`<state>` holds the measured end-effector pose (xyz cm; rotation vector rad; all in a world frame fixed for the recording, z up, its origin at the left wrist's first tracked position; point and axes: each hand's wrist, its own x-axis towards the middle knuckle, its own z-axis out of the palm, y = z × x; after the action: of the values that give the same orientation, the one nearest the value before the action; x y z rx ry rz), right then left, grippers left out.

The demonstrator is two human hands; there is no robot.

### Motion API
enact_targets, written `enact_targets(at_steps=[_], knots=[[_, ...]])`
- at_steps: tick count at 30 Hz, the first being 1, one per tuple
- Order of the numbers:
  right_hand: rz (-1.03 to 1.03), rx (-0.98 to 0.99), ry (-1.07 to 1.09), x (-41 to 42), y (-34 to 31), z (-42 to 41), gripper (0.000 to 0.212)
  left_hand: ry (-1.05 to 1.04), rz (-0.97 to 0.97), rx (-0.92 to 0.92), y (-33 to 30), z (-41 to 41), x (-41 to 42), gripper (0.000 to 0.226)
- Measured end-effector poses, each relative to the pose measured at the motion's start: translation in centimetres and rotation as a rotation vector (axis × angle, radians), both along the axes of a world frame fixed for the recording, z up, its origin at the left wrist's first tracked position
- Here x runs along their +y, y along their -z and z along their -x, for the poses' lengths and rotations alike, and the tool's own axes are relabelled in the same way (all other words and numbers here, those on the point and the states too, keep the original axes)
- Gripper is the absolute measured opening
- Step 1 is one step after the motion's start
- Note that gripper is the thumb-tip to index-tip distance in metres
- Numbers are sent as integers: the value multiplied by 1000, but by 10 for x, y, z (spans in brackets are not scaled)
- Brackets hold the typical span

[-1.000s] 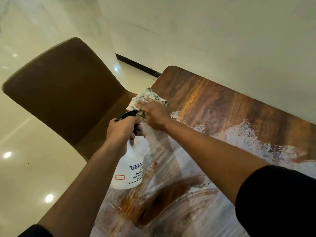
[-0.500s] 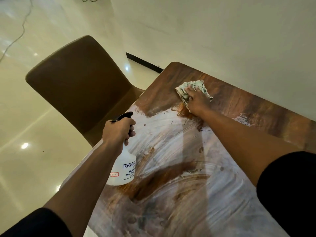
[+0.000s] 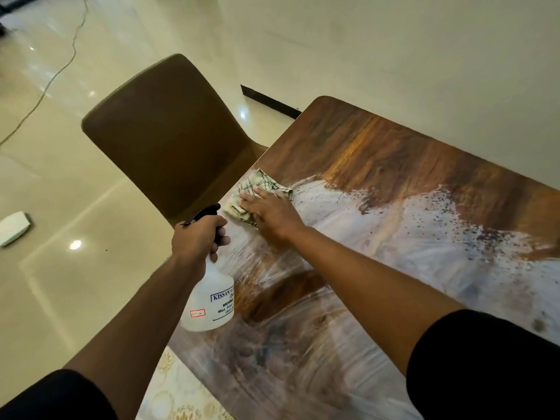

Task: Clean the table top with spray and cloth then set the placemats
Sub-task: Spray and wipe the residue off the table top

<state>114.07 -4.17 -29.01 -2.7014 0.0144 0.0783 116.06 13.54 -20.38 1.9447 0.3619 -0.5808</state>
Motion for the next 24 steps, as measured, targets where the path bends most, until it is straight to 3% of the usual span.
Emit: enact_targets(at_steps=[3,9,14,20,24], knots=[[-57,-1,9,-33,-6,5,55,2,48,22,-2,2,-2,10],[-64,-19,478,-120,4,-2,51,41,-31,2,-2,3,1,13],[-113,-9,635,-99,-5,-24,46,82,35,21,-1,3,16,7],[-151,24,422,-10,0,-54,47,37,25,68,2,-5,29,27],[-57,-11,37,38,3,-45,49,64,64,82,-1,-11,38,17]])
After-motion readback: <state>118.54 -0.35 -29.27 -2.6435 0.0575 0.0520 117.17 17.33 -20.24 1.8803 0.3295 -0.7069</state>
